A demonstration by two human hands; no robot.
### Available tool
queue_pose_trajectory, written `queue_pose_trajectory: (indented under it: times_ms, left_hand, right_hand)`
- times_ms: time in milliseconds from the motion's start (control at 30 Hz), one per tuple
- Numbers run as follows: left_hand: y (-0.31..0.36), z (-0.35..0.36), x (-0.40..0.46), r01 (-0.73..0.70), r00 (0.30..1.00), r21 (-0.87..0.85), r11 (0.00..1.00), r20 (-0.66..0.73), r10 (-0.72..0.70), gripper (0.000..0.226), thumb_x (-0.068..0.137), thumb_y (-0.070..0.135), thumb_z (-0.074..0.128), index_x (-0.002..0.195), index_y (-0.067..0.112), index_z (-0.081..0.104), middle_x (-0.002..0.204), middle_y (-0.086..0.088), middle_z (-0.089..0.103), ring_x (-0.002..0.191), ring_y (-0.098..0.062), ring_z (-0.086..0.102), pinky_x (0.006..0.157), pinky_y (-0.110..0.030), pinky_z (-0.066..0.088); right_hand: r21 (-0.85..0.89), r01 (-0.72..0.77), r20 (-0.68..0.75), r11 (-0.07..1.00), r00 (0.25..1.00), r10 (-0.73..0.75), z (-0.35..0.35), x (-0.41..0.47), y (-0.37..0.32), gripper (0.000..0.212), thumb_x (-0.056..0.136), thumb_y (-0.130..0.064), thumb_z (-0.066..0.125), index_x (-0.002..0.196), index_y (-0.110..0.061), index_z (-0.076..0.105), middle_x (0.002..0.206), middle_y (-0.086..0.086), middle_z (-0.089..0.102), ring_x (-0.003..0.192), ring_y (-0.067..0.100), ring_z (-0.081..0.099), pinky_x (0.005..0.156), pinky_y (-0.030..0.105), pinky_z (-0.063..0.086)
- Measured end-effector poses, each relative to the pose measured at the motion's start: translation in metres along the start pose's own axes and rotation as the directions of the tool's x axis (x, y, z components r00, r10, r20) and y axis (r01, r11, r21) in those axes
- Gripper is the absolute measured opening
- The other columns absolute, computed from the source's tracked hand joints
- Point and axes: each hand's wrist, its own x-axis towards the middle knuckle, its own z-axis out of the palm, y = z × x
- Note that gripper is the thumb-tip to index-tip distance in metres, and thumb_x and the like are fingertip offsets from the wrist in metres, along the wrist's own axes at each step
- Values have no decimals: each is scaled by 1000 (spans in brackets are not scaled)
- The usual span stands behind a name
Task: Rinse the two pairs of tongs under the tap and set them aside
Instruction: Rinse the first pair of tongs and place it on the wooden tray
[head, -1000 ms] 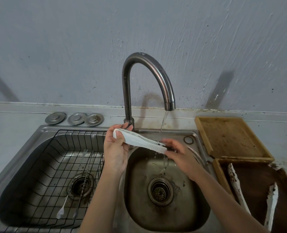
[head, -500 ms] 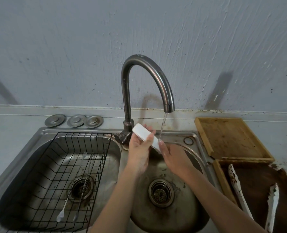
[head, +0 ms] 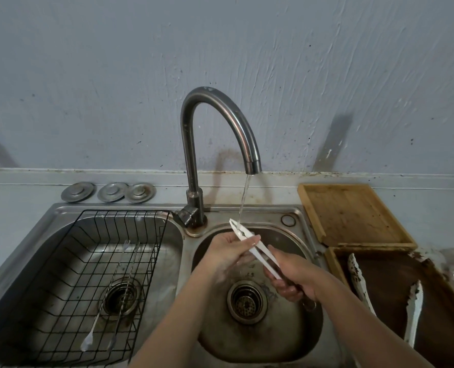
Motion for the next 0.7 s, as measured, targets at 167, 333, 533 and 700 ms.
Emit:
queue_pose_trajectory:
  times_ms: [167,333,533,700]
  left_hand:
    - [20,-11,9,-123,989,-179,976,-98,107,24,84,19,65,92,-3,67,85,-15,73,76,-18,71,75,-28,60]
    - [5,3,1,-78,996,-94,993,-53,73,21,91,19,58,94,-1,65,88,-14,71,81,-19,71,70,-30,60]
    - [16,-8,4,-166,986,-163,973,6,169,24,90,8,57,112,17,57,94,-13,72,82,-22,72,72,-33,61]
    - [8,-9,9,-237,967,-175,956,-135,215,10,89,18,59,94,10,62,79,-12,73,74,-21,73,53,-24,56]
  right_hand:
    - [88,13,62,996,998,-19,3,2,0,62,92,-60,20,54,-18,45,42,-3,34,31,9,23,32,16,18]
    - [43,-18,35,999,999,16,2,2,-3,63,92,-60,18,54,-18,45,42,-3,36,31,9,25,33,17,18]
    - [55,-30,70,998,997,26,-1,-5,-7,63,94,-58,17,55,-17,46,43,-3,36,31,8,24,32,16,18]
    - [7,-36,128,999,991,35,-2,-6,-12,65,93,-59,19,61,-15,53,46,-1,41,33,8,30,32,17,21]
